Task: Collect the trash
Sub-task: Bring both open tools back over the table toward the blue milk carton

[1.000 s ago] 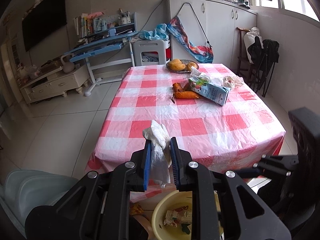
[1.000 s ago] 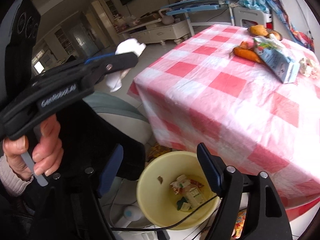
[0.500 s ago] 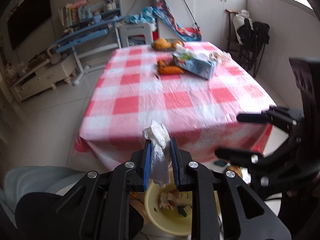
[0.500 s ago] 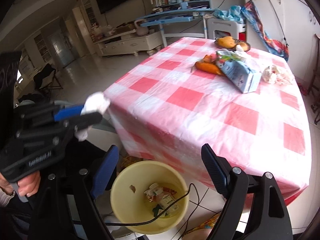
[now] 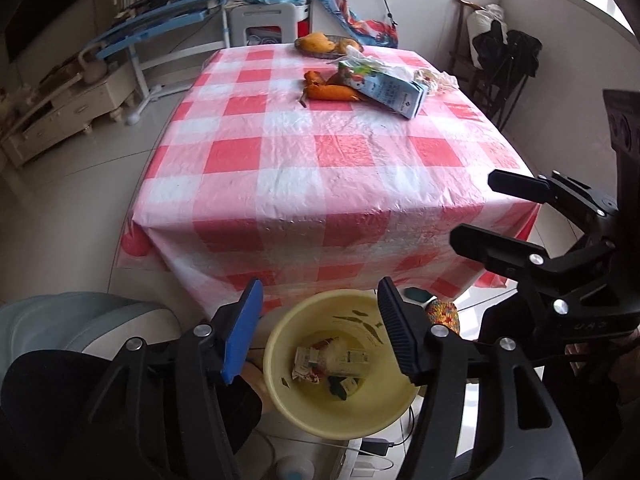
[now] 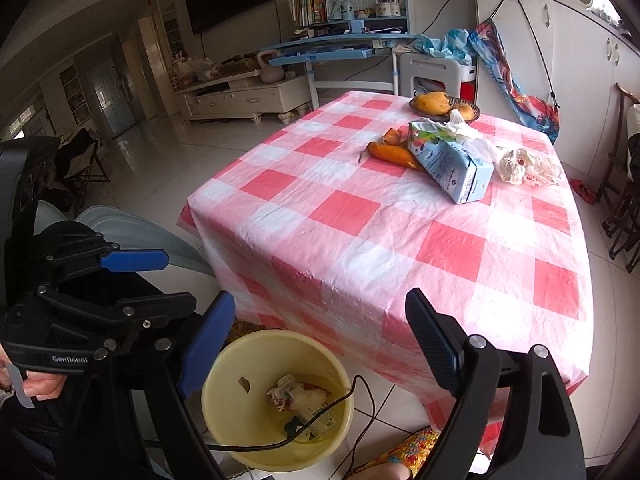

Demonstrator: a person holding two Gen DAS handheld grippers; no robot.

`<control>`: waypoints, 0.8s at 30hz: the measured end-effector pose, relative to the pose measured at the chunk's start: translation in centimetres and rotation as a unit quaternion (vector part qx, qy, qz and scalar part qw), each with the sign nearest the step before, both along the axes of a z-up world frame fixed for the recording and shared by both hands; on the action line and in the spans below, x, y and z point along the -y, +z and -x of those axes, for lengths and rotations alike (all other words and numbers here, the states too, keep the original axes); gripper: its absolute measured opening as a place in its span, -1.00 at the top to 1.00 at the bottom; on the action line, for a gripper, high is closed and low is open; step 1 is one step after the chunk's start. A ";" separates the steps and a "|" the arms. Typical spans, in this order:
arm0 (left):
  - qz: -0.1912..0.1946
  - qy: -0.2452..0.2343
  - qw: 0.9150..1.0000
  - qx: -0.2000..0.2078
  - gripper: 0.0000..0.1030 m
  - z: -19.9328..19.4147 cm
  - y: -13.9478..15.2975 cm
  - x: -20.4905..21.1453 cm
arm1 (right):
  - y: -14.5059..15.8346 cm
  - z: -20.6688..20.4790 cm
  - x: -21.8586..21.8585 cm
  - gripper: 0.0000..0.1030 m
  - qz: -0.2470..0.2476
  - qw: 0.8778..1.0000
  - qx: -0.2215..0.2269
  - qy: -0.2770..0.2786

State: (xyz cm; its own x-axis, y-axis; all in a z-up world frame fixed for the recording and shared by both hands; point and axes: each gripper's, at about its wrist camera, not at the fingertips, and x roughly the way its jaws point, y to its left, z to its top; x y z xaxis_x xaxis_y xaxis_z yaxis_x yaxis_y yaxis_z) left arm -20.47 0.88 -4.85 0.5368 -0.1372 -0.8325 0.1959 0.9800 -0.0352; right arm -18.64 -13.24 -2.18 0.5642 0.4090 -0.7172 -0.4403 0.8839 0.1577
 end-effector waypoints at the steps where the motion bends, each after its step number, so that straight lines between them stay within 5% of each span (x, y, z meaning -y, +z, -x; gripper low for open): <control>1: -0.001 0.003 1.000 0.002 -0.20 -0.1 0.1 0.0 | 0.1 0.0 0.1 -0.62 0.000 1.000 0.001 -0.001; 13: -0.085 0.030 0.987 0.135 -0.52 -3.9 5.6 1.5 | 1.7 -0.9 -1.2 -0.64 0.080 0.995 0.061 0.027; 24: -0.087 0.021 0.985 0.148 -0.52 -9.3 6.2 2.9 | 1.6 -6.2 -0.1 -0.64 0.120 0.990 0.071 0.034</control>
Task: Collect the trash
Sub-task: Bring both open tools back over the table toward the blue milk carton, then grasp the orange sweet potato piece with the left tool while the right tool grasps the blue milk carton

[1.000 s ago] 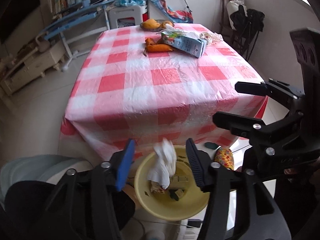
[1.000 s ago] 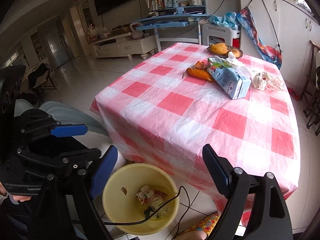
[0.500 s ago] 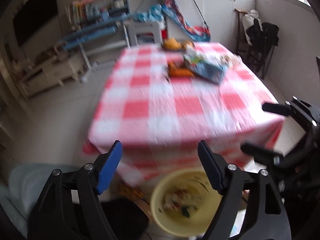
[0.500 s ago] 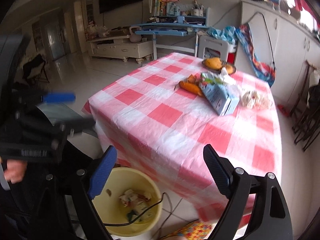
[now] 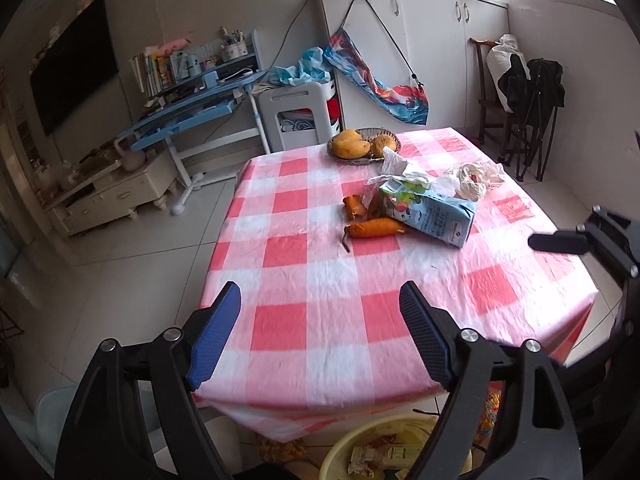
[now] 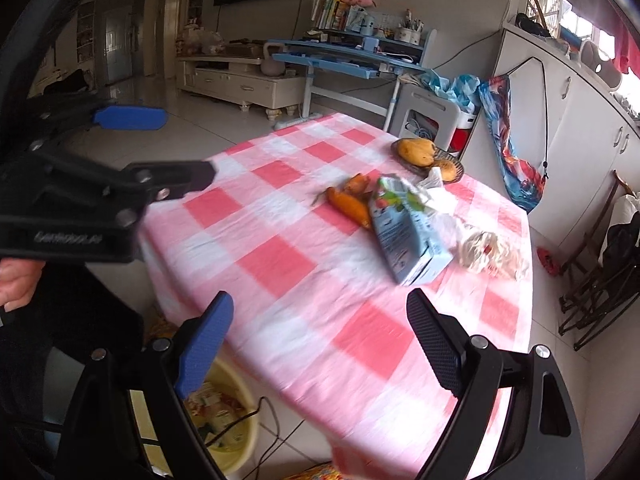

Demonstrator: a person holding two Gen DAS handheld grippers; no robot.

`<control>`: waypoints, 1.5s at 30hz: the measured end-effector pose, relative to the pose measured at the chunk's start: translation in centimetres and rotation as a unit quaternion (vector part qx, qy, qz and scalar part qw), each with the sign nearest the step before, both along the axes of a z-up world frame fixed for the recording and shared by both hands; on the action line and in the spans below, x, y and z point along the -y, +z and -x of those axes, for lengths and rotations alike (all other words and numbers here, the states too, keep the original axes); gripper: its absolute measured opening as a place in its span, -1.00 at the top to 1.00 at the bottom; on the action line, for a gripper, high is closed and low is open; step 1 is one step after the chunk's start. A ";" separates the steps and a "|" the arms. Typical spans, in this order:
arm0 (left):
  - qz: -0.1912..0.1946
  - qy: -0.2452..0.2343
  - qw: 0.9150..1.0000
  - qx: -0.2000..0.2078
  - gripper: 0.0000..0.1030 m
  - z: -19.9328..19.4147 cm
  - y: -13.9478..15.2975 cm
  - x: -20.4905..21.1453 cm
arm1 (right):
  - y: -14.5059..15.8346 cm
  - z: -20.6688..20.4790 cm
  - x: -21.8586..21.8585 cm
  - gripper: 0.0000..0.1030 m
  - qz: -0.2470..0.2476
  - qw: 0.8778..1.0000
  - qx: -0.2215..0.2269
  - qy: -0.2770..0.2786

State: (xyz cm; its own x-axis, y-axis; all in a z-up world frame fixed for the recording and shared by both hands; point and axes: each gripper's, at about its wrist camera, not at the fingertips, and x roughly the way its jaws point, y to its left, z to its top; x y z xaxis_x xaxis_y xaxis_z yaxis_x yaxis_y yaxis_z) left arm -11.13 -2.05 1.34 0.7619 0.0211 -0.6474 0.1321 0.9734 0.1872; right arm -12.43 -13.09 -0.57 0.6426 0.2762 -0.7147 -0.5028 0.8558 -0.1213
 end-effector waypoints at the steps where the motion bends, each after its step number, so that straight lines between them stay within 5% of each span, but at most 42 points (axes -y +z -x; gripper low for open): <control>1: 0.000 0.000 1.000 -0.001 -0.52 -0.3 -0.2 0.1 | -0.1 -0.9 0.2 -0.64 0.003 1.000 -0.001 -0.002; 28: 0.022 0.004 0.999 -0.044 -0.52 -4.6 -2.4 -0.4 | -3.1 -10.8 0.5 -0.64 0.048 0.998 -0.038 -0.010; 36: -0.025 -0.017 0.997 -0.074 -0.55 -8.9 -3.4 -0.2 | -4.7 -13.2 1.3 -0.64 0.044 0.996 -0.073 -0.014; 39: -0.031 -0.024 0.995 -0.096 -0.55 -11.1 -4.4 0.1 | -5.4 -13.6 1.4 -0.51 0.050 0.995 -0.087 -0.009; 41: -0.036 -0.027 0.994 -0.102 -0.55 -12.3 -4.9 0.5 | -5.8 -13.5 1.4 -0.14 0.058 0.994 -0.092 -0.003; 45: -0.050 -0.049 0.991 -0.114 -0.55 -14.6 -5.9 1.6 | -5.5 -13.0 1.8 -0.12 0.056 0.993 -0.103 0.009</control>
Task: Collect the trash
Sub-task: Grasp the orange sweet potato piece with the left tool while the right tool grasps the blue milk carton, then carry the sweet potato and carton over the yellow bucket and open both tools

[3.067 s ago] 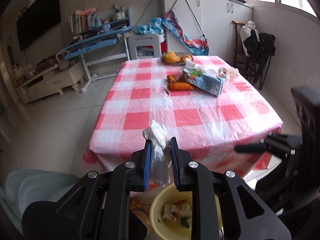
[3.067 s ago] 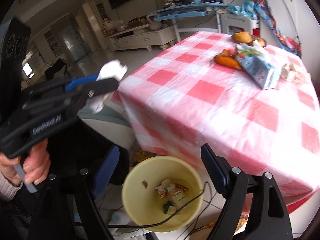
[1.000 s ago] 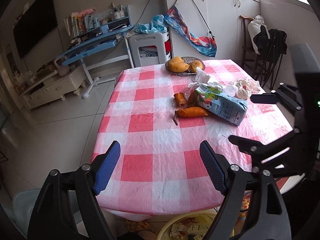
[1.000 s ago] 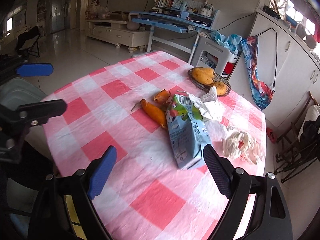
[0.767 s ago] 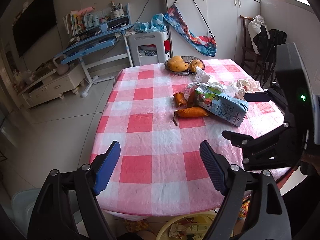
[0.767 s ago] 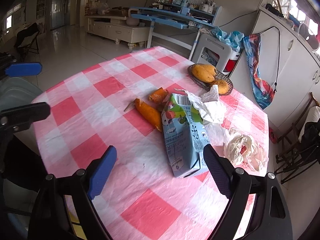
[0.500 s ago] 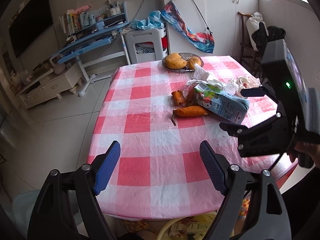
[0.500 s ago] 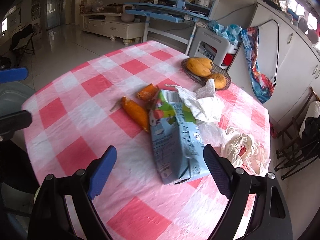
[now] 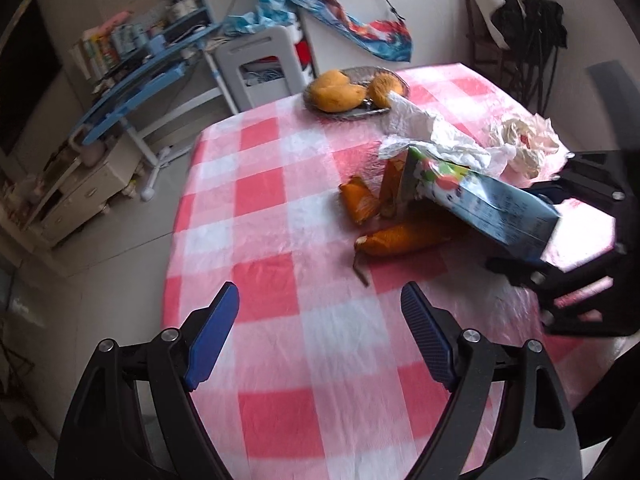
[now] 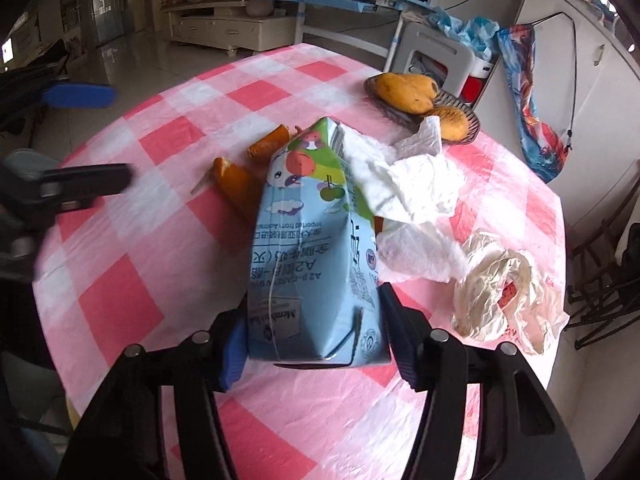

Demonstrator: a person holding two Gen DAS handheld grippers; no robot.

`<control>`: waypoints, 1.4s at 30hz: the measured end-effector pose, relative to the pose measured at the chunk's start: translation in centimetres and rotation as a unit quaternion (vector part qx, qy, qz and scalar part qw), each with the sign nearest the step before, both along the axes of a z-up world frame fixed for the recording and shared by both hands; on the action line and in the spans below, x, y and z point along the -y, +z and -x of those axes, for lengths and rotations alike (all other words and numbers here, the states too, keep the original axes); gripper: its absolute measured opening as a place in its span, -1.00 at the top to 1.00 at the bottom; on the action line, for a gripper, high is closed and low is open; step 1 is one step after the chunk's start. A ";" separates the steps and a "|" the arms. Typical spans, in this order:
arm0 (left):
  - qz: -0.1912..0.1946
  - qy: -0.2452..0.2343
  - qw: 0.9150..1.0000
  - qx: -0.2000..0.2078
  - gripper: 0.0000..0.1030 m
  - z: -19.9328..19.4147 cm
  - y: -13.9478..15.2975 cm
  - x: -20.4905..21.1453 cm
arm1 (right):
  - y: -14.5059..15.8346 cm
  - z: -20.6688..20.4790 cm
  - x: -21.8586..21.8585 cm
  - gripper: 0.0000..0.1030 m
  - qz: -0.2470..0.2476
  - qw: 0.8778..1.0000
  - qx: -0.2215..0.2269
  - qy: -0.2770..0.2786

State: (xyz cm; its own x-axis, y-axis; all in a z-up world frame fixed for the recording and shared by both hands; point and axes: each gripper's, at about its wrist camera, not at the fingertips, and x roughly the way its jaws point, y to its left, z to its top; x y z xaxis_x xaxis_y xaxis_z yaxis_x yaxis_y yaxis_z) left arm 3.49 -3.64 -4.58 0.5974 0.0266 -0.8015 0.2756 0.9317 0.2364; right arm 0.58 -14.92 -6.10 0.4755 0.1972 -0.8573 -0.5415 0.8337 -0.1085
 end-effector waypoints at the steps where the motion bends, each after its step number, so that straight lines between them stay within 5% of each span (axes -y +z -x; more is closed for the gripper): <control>1: -0.001 -0.006 1.000 -0.004 -0.55 -0.6 -0.3 0.3 | 0.1 0.2 0.1 -0.12 0.003 1.000 -0.001 0.003; 9: -0.022 -0.085 0.996 -0.019 -0.51 -3.4 -2.9 4.1 | 0.0 3.1 2.7 -0.12 0.009 0.998 -0.059 -0.005; 11: -0.025 -0.100 0.994 -0.026 -0.37 -3.8 -3.6 5.2 | -0.1 3.1 3.0 -0.32 0.010 0.998 -0.056 -0.022; 18: -0.036 -0.101 0.994 -0.024 0.56 -4.1 -3.8 6.2 | 0.6 2.5 2.0 -0.47 0.015 0.999 0.005 -0.039; 19: -0.027 -0.095 0.995 -0.030 0.66 -4.1 -3.6 5.7 | 0.6 2.4 1.8 -0.47 0.012 0.999 0.009 -0.043; 21: -0.004 -0.084 0.995 -0.045 0.79 -4.0 -3.2 4.6 | 0.5 2.1 1.9 -0.09 0.006 0.999 0.002 -0.044; 22: 0.008 -0.076 0.996 -0.054 0.79 -3.7 -3.0 3.9 | 0.3 2.0 1.9 0.03 0.004 0.999 -0.002 -0.048; 30: 0.062 -0.051 0.989 -0.123 0.79 0.7 -2.3 -0.5 | 1.4 3.8 0.8 0.03 -0.067 0.997 -0.030 0.014; 32: 0.052 -0.048 0.990 -0.119 0.68 1.7 -2.4 -0.6 | 1.1 4.2 0.0 0.03 -0.057 0.998 -0.032 0.022; 34: 0.039 -0.049 0.992 -0.108 0.21 2.2 -2.5 -0.2 | 0.8 4.4 -0.6 0.01 -0.035 0.999 -0.024 0.026; 35: 0.023 -0.047 0.994 -0.095 0.15 2.4 -2.6 0.2 | 0.9 4.7 -0.7 -0.03 -0.032 0.999 -0.019 0.025; 40: -0.006 -0.020 0.998 -0.063 0.11 1.7 -3.1 1.2 | 1.4 5.1 -0.8 -0.15 -0.029 1.000 0.009 0.009; 42: -0.001 -0.016 0.998 -0.065 0.19 1.3 -3.4 1.5 | 1.3 5.1 -0.9 -0.02 -0.021 1.000 0.011 0.009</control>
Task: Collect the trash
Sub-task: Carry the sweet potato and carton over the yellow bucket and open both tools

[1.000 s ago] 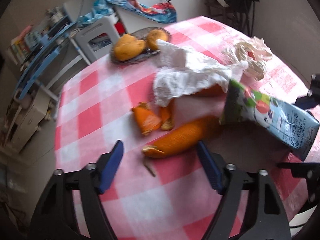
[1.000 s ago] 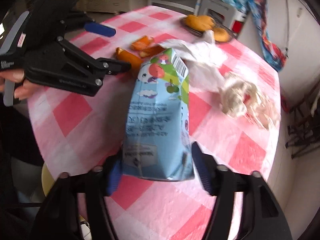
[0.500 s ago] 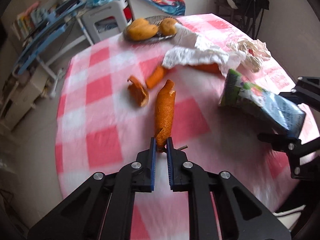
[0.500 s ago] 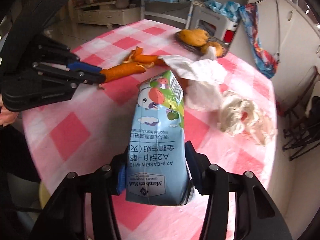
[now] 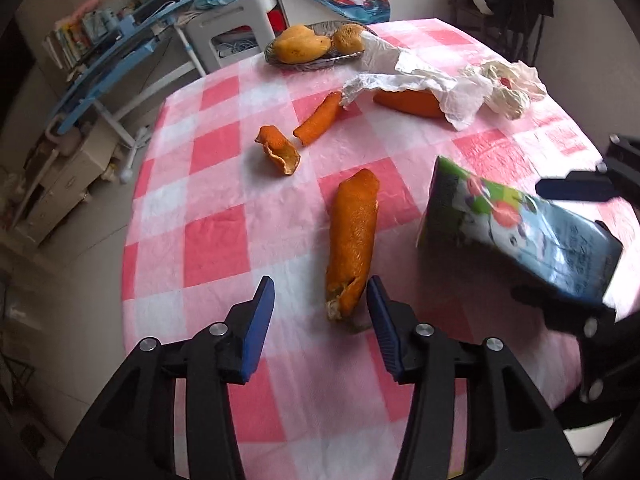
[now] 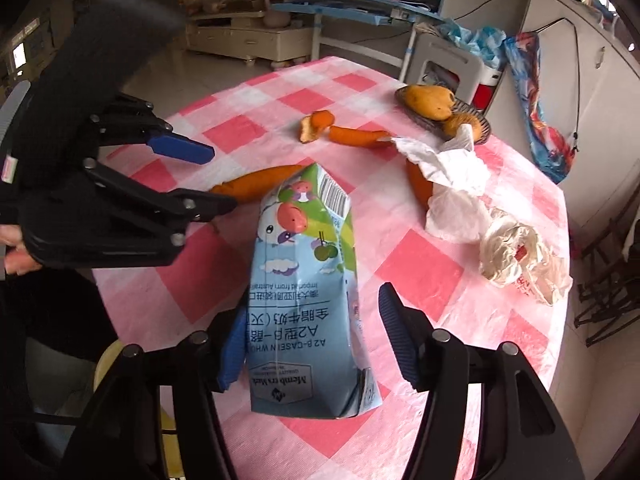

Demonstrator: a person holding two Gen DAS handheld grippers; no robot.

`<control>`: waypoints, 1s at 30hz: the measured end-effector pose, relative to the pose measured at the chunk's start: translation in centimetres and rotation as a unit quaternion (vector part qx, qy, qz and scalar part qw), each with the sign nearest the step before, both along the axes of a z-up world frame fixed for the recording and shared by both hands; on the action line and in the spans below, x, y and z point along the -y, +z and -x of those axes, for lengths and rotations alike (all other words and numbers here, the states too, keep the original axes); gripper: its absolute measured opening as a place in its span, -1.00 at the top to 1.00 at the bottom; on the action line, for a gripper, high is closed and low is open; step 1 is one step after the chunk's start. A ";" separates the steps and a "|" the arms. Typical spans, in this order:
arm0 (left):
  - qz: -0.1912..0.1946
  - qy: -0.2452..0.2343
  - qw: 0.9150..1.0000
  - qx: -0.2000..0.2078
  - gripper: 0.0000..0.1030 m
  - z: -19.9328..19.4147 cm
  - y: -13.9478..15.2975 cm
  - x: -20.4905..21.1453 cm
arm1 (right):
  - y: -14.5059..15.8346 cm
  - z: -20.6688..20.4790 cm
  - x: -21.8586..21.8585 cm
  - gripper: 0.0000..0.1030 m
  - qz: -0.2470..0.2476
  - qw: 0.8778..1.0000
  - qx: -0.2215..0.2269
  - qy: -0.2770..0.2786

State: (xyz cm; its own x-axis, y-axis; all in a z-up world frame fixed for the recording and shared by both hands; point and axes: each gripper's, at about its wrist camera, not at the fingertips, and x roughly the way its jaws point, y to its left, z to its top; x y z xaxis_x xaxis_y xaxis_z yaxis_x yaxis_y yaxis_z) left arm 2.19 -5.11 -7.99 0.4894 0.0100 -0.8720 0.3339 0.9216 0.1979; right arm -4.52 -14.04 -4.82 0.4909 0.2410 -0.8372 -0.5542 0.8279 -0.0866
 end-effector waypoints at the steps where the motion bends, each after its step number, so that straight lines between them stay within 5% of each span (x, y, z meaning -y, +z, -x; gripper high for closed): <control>1: 0.001 -0.002 1.000 0.000 0.54 0.0 -0.2 0.3 | -0.1 0.1 -0.2 0.07 0.006 1.000 0.004 0.001; 4: 0.018 -0.006 1.000 0.004 0.71 0.7 0.2 0.4 | 0.3 0.4 0.0 0.18 -0.007 1.000 0.009 -0.001; 8: 0.058 0.021 0.998 0.031 0.75 2.4 2.7 -1.4 | 2.2 0.8 1.7 0.18 -0.100 0.995 -0.003 -0.019; 16: 0.153 0.105 0.981 0.052 0.75 6.7 5.3 -7.0 | 3.6 3.3 2.8 0.18 -0.286 0.957 -0.052 -0.029; 21: 0.175 0.137 0.973 0.065 0.75 9.6 5.9 -9.5 | 3.1 6.7 0.6 0.17 -0.315 0.945 -0.087 0.012; 30: 0.162 0.124 0.977 0.054 0.75 14.3 5.4 -9.1 | 0.8 12.0 -4.9 0.16 -0.243 0.959 -0.127 0.072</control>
State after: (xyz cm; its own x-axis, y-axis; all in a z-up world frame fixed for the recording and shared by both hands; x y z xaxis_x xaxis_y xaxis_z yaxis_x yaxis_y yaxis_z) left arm -12.11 4.04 -2.62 0.5959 -0.1288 -0.7927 0.0855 0.9916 -0.0969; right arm -16.51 -9.15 -4.02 0.2191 0.6833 -0.6965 -0.6179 0.6496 0.4429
